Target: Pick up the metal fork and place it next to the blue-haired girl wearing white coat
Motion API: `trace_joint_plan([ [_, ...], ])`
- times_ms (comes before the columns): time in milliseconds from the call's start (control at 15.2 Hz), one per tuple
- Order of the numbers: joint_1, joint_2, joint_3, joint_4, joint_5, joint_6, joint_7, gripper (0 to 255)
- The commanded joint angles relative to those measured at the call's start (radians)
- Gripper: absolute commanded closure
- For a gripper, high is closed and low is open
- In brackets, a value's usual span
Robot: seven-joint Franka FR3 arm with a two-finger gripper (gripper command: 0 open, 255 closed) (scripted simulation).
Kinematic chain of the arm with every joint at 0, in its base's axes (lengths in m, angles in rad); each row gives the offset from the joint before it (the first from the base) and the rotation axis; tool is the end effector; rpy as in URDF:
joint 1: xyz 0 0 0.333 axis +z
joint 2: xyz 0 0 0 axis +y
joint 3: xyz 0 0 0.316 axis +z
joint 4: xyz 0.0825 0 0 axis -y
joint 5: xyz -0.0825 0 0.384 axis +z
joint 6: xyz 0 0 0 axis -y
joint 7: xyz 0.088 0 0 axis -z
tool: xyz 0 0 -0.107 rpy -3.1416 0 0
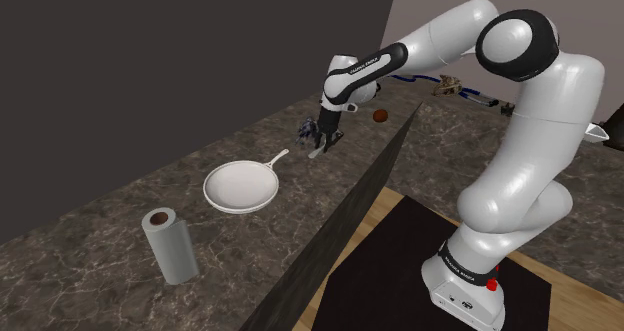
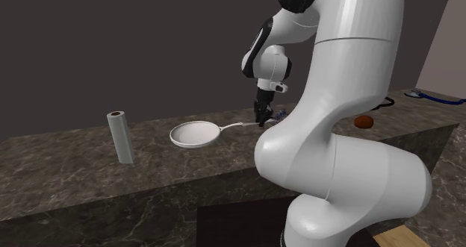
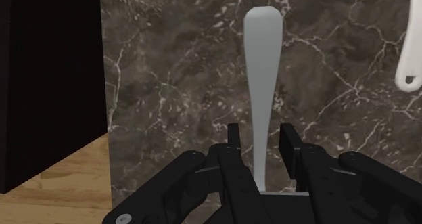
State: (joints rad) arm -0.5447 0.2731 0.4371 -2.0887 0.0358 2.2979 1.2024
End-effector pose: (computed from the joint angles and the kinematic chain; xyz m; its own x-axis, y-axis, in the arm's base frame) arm 0.5715 -0.0657 0.3020 0.2209 -0.9644 -0.1455 -0.9750 -0.2217 -0.0111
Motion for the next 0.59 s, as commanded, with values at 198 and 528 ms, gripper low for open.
trace_joint_plan([
  [198,0.009,0.047,-0.010,-0.014,-0.021,0.059,0.008,255],
  [528,0.020,0.098,-0.022,-0.022,-0.045,0.115,0.018,255],
])
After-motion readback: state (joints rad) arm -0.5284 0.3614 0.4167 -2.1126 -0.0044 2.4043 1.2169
